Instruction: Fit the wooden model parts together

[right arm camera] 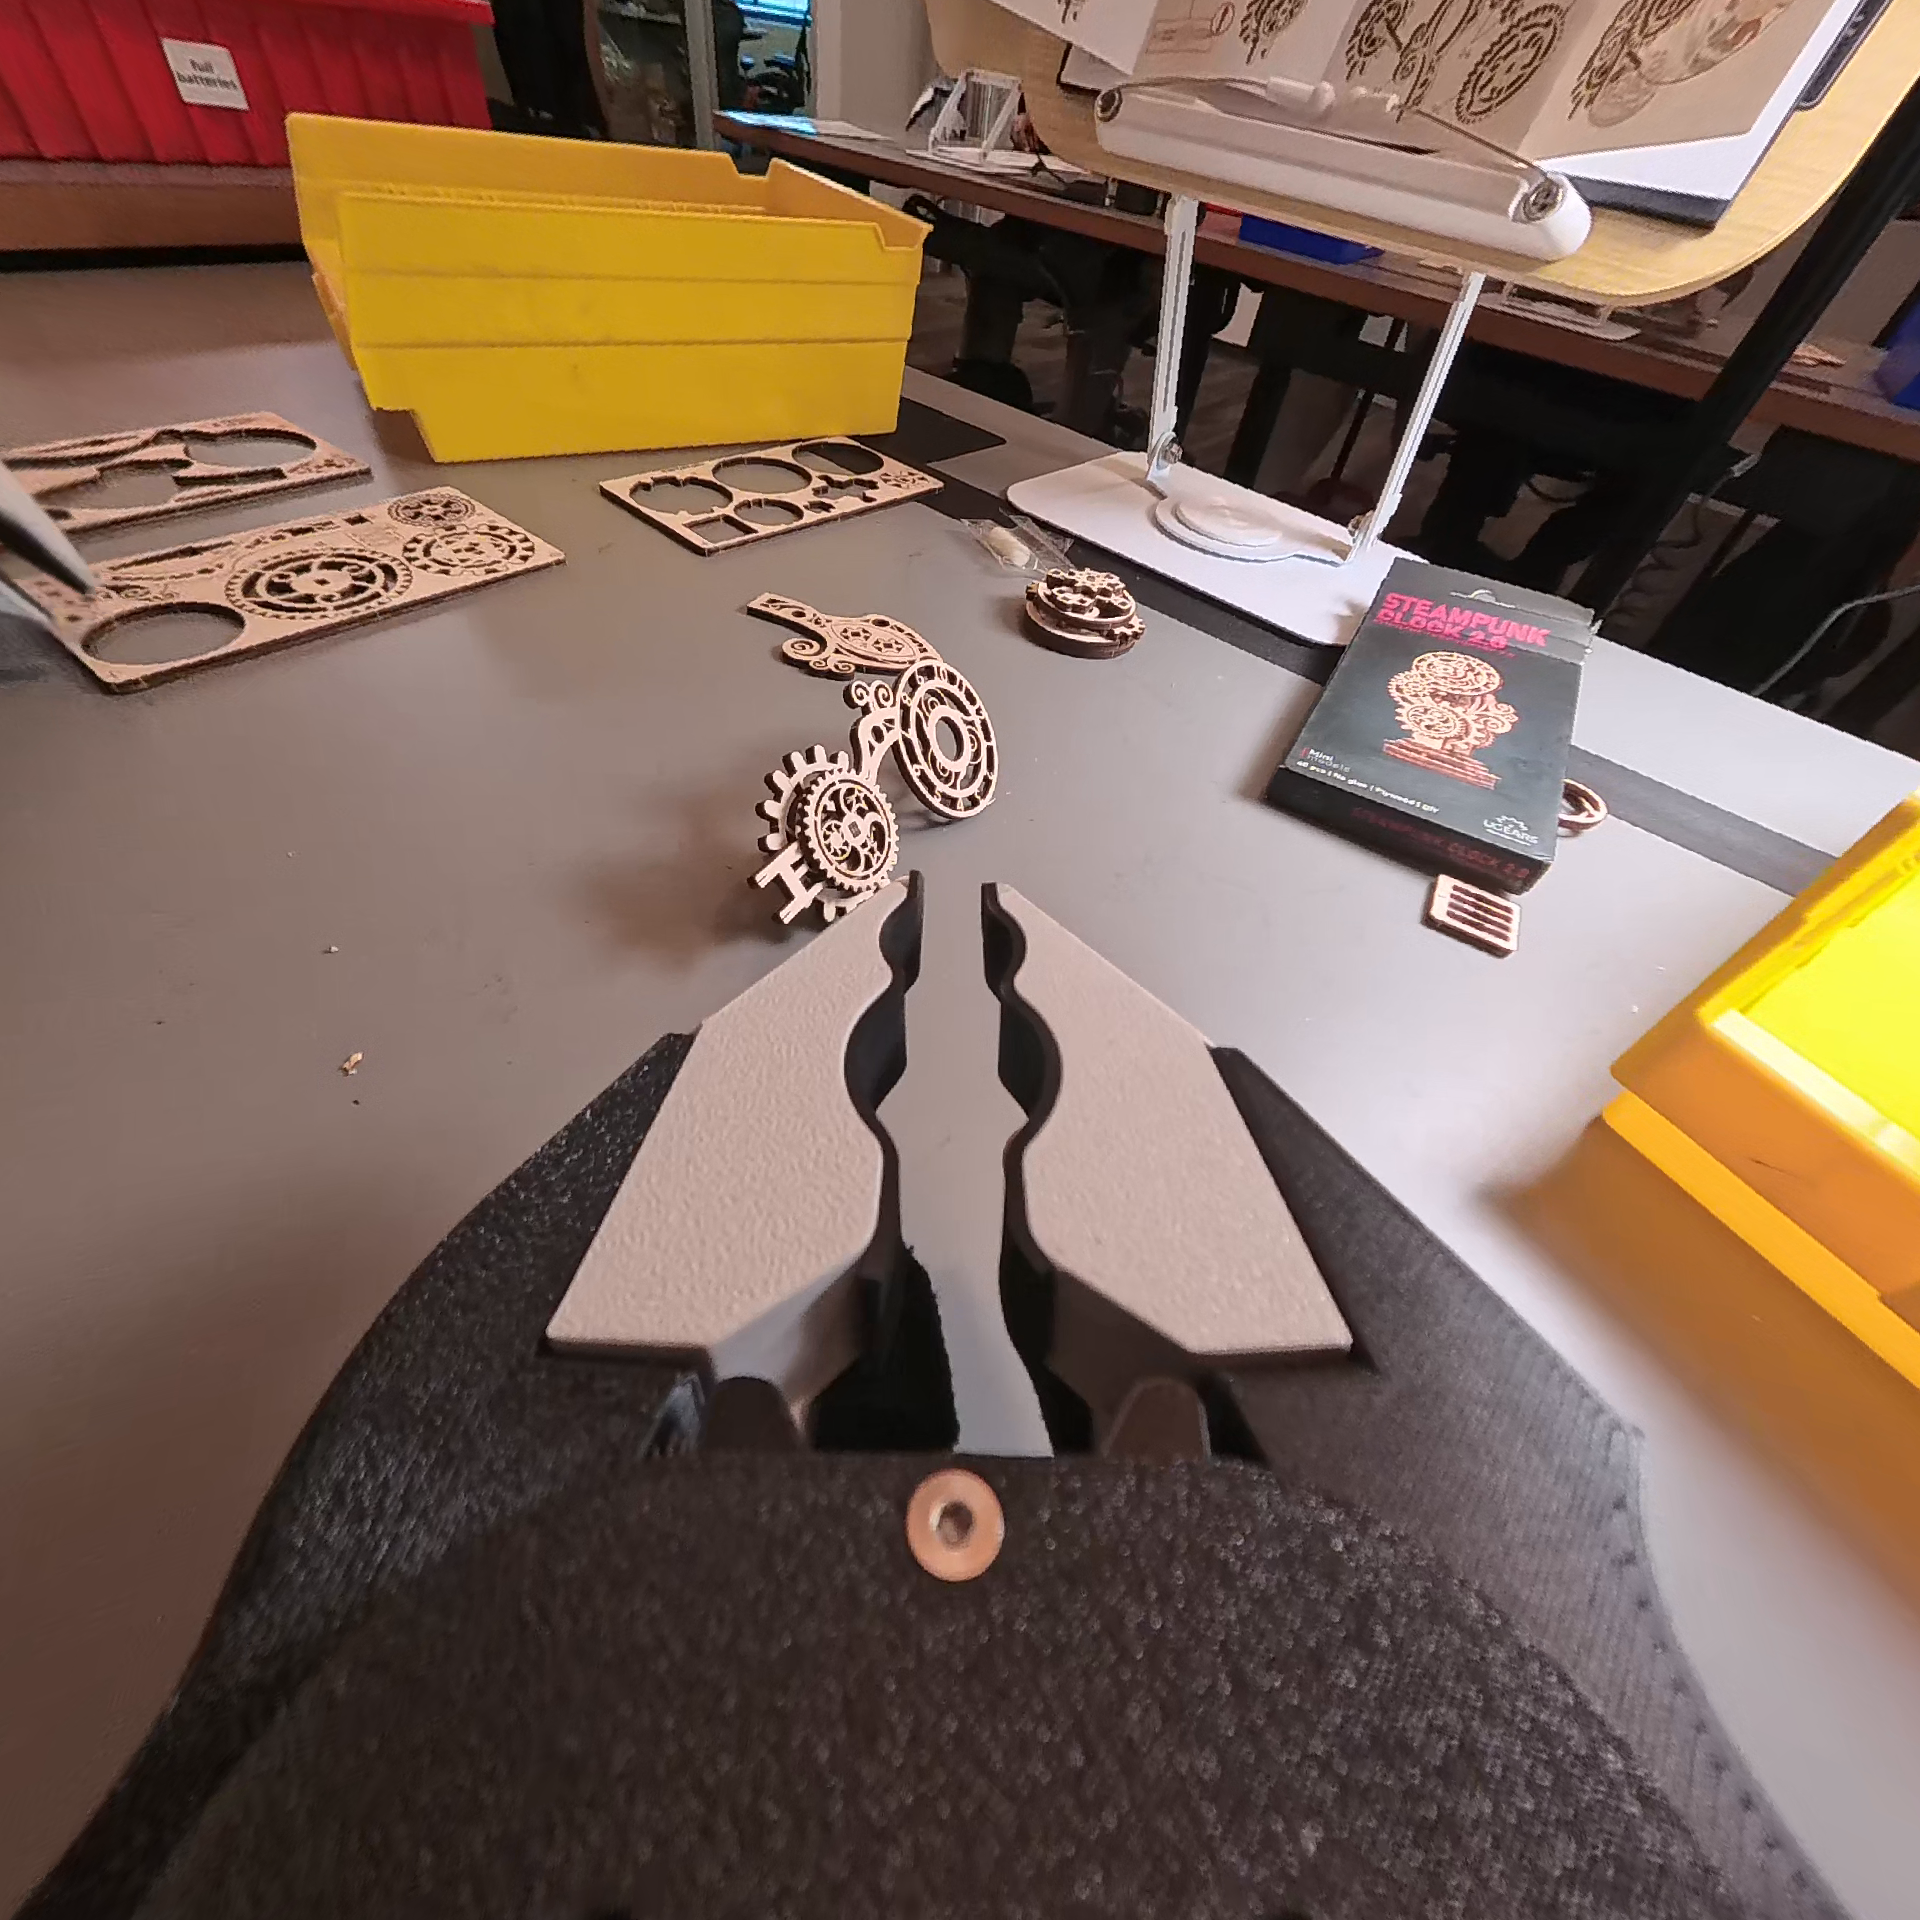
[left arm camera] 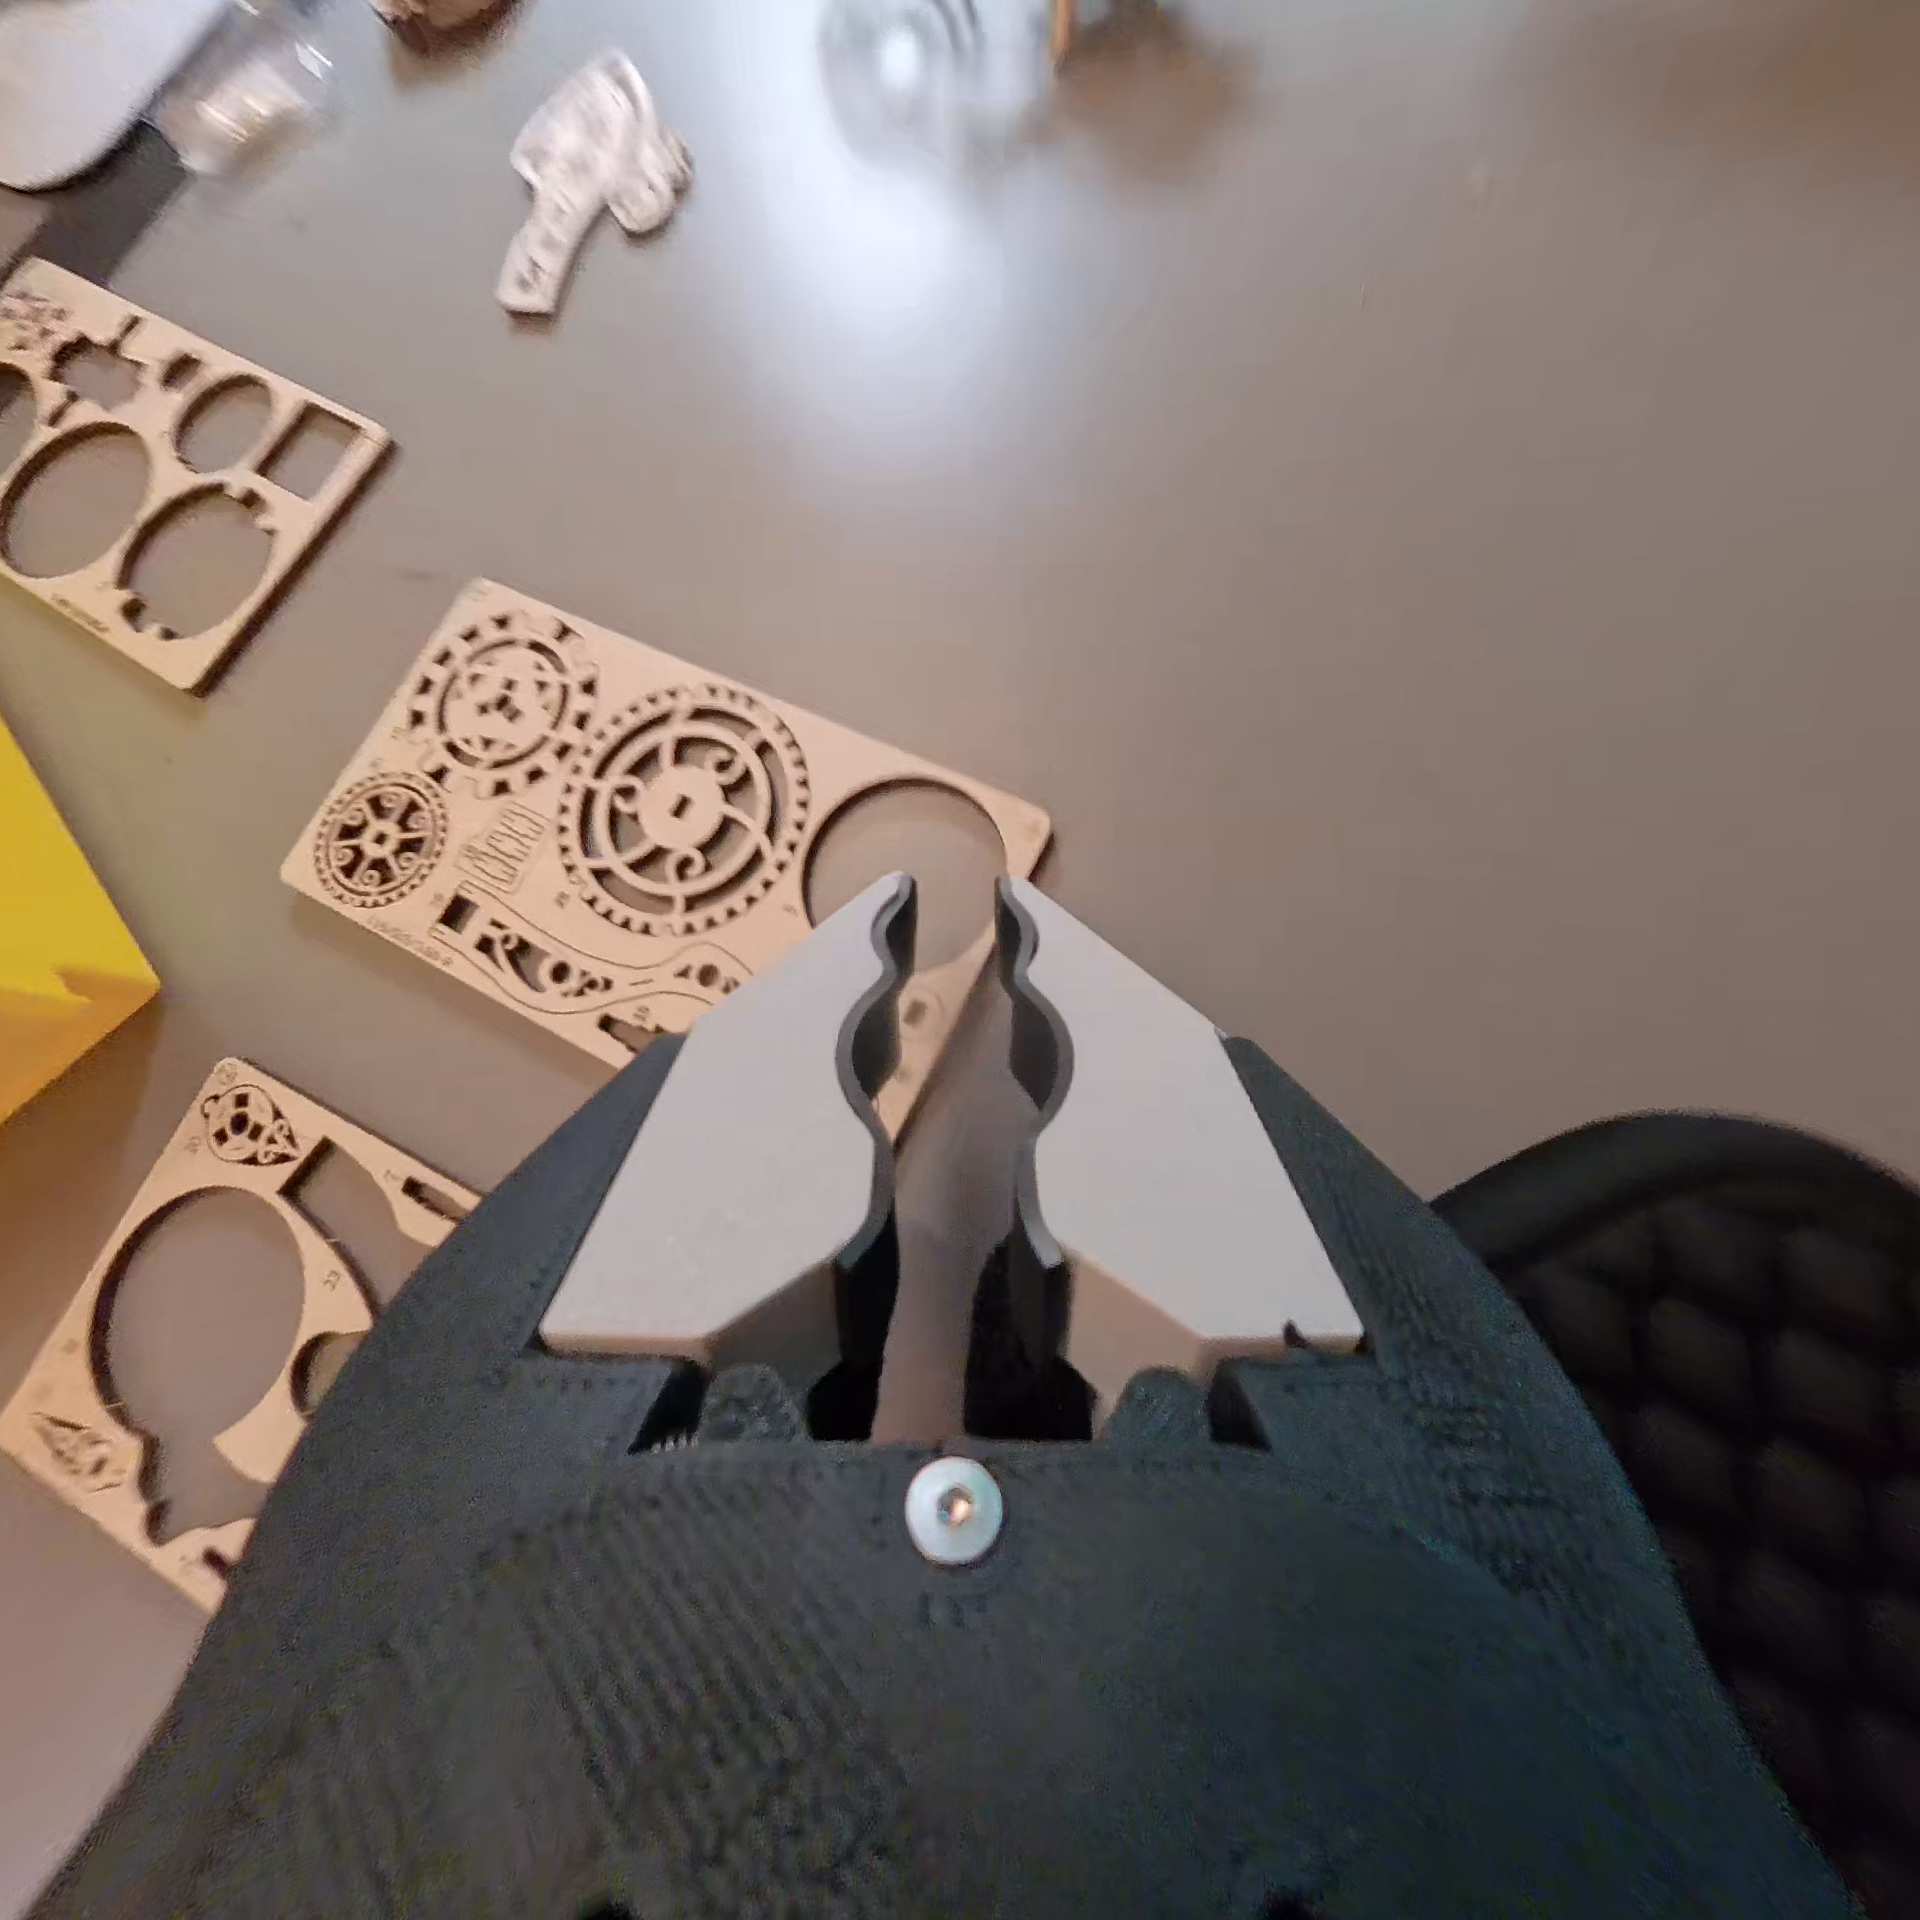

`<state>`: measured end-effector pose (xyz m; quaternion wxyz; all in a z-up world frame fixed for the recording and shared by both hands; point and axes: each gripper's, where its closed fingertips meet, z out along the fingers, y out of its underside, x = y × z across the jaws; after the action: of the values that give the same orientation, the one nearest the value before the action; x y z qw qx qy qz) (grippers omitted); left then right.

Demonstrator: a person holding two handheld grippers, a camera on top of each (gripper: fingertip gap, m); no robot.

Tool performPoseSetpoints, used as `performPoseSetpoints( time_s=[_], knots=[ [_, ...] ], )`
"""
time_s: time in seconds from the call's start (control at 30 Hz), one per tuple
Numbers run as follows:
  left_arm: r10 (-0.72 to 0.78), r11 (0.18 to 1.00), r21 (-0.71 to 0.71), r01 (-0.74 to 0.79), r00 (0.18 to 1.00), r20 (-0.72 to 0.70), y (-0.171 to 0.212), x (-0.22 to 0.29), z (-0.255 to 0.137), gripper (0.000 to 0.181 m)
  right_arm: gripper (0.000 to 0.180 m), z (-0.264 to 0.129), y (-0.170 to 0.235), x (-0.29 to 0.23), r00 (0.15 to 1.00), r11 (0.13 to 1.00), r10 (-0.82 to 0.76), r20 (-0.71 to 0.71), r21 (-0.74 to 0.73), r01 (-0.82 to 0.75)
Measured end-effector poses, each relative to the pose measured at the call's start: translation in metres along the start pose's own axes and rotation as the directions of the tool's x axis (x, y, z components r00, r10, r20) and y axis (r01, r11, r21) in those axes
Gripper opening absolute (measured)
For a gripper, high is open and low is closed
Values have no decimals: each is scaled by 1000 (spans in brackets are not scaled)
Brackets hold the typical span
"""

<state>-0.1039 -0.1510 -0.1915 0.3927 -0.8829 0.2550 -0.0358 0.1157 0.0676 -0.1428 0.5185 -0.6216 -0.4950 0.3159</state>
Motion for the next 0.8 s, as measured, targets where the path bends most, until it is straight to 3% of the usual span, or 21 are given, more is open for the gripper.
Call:
performPoseSetpoints(
  time_s=[0.13,0.27,0.37,0.6,0.8],
  knots=[
    [-225,959,183,215,974,36,-23,-34,-23,30,9,-3,-3,1,1000,1000,4,3,16,-4],
    [-409,894,259,366,902,138,-31,-87,-53,36,9,-6,-8,1,1000,999,10,9,38,-11],
    [-512,839,283,464,851,122,-51,-112,-66,45,9,-9,-11,1,1000,998,20,15,53,-21],
    [-488,867,174,466,865,117,-112,-138,-15,61,9,-18,-26,-3,999,994,20,29,108,-23],
    [-474,868,-15,496,839,266,-109,-175,51,90,8,-29,-38,-4,999,986,42,31,159,-46]
  ],
)
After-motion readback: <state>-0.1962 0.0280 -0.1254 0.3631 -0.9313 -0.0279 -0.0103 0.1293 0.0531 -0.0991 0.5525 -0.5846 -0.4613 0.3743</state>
